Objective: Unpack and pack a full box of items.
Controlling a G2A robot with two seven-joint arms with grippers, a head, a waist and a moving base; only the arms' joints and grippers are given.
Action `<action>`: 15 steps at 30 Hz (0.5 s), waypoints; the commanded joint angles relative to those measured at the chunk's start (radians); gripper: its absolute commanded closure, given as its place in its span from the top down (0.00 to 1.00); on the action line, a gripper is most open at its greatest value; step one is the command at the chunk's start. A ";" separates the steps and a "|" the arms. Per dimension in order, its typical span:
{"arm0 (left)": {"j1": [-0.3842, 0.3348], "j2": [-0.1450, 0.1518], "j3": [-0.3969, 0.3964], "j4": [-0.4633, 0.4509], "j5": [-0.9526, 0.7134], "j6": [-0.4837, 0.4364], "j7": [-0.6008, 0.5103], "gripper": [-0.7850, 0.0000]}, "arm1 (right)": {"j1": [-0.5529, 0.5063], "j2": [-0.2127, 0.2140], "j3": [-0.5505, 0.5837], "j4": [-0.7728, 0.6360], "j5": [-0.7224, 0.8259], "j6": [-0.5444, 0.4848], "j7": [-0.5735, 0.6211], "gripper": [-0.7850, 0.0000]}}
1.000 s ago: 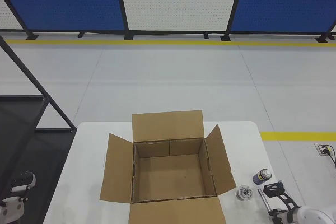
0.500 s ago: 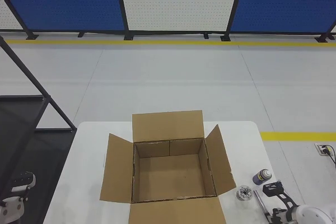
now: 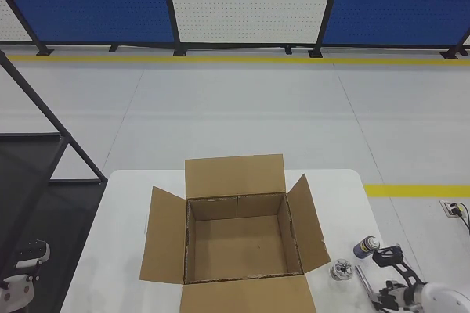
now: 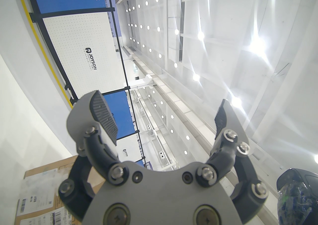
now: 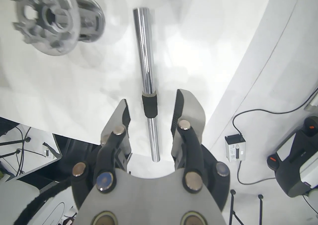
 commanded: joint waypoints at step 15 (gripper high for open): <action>0.000 0.000 0.000 0.000 0.000 0.000 0.000 1.00 | -0.176 0.003 0.307 -0.238 0.612 -0.212 -0.203 1.00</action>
